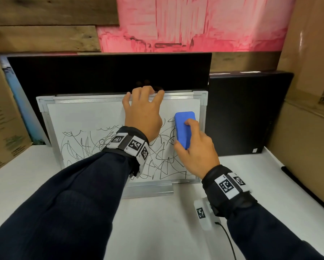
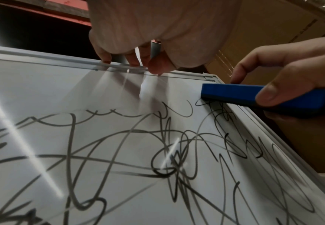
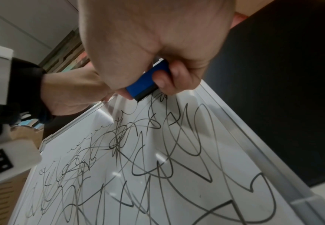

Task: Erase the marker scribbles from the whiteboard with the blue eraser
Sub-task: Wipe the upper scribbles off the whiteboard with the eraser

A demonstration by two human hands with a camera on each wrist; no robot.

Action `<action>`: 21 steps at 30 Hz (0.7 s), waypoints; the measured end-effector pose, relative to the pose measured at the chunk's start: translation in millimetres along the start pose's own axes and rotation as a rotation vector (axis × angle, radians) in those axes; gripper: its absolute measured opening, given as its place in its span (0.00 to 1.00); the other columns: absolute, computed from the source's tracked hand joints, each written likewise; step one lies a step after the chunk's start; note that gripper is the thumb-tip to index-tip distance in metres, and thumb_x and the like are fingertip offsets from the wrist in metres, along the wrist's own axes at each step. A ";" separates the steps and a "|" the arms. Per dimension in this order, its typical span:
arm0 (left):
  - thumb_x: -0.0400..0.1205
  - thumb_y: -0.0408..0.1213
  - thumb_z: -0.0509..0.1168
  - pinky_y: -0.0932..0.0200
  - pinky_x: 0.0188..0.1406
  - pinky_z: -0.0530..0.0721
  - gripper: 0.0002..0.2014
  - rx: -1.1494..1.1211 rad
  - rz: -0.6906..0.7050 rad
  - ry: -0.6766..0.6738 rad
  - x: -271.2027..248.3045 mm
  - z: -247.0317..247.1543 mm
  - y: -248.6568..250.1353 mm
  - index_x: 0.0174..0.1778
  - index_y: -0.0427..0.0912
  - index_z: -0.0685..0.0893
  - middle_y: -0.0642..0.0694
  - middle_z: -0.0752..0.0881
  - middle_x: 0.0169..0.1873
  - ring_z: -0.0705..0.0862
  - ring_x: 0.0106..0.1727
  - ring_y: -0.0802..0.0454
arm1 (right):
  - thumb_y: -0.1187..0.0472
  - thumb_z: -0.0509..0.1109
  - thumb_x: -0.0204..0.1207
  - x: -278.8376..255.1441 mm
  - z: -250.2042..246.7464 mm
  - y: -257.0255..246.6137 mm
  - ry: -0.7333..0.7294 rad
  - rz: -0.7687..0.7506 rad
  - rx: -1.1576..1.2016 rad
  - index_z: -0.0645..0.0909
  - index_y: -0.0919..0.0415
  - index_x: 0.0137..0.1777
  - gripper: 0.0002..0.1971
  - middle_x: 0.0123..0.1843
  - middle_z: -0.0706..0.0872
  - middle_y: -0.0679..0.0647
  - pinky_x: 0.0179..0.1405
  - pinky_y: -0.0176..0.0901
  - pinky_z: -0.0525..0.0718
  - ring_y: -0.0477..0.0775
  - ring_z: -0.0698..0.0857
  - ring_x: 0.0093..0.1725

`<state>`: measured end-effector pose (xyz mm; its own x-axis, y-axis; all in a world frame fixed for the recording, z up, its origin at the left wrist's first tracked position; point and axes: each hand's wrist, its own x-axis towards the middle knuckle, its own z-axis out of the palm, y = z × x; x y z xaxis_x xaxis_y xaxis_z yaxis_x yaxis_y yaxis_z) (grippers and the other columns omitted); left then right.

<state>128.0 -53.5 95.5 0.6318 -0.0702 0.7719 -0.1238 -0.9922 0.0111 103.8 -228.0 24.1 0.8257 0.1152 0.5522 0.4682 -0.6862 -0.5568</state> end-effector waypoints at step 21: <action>0.70 0.29 0.60 0.45 0.59 0.66 0.26 -0.104 0.083 0.189 9.1 10.7 -15.8 0.62 0.50 0.87 0.45 0.82 0.56 0.77 0.59 0.41 | 0.41 0.66 0.76 6.5 -0.3 -9.9 0.056 -0.009 -0.141 0.62 0.45 0.70 0.26 0.41 0.79 0.53 0.33 0.53 0.85 0.59 0.79 0.34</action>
<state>144.0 -39.6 95.6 0.4625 -0.1211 0.8783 -0.2542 -0.9672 0.0005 104.5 -220.7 33.4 0.8010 0.0839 0.5928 0.4229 -0.7801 -0.4610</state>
